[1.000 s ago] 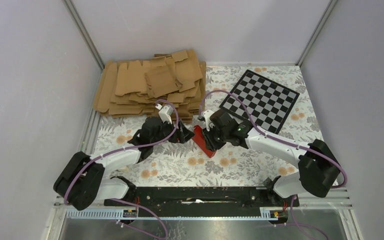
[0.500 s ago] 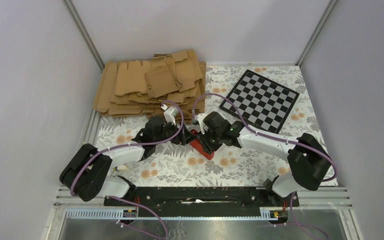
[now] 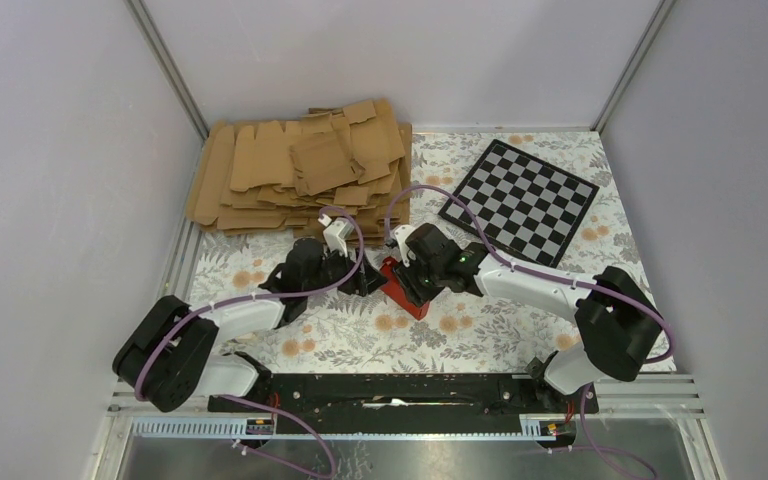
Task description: Fold the paper box
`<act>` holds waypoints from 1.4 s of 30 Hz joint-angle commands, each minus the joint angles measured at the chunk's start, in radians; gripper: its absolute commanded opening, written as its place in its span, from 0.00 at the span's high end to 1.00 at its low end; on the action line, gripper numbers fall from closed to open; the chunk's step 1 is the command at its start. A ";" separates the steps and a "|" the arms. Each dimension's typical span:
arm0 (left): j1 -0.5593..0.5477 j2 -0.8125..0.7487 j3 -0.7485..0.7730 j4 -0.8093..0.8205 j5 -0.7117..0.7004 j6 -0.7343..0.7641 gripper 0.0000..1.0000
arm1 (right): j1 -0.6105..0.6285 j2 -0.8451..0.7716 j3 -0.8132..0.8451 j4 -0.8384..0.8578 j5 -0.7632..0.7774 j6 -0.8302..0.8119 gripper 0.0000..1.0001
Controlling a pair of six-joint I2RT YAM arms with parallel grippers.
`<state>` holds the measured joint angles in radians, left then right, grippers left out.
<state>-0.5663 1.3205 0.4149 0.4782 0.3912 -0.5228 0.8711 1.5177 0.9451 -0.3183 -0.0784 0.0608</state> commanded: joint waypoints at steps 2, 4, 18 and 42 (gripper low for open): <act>0.003 -0.089 -0.045 0.100 -0.036 0.061 0.33 | 0.010 -0.035 -0.023 0.067 0.066 0.020 0.47; 0.003 -0.109 -0.071 0.134 -0.054 0.064 0.32 | 0.011 -0.058 -0.044 0.105 0.062 0.031 0.46; 0.003 -0.118 -0.097 0.208 -0.047 0.072 0.29 | 0.010 -0.119 -0.077 0.174 0.073 0.056 0.39; 0.003 -0.123 -0.093 0.188 -0.056 0.069 0.28 | 0.011 -0.111 -0.095 0.184 0.092 0.117 0.37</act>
<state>-0.5663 1.2129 0.3084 0.6155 0.3508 -0.4679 0.8726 1.4258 0.8524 -0.1635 -0.0341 0.1612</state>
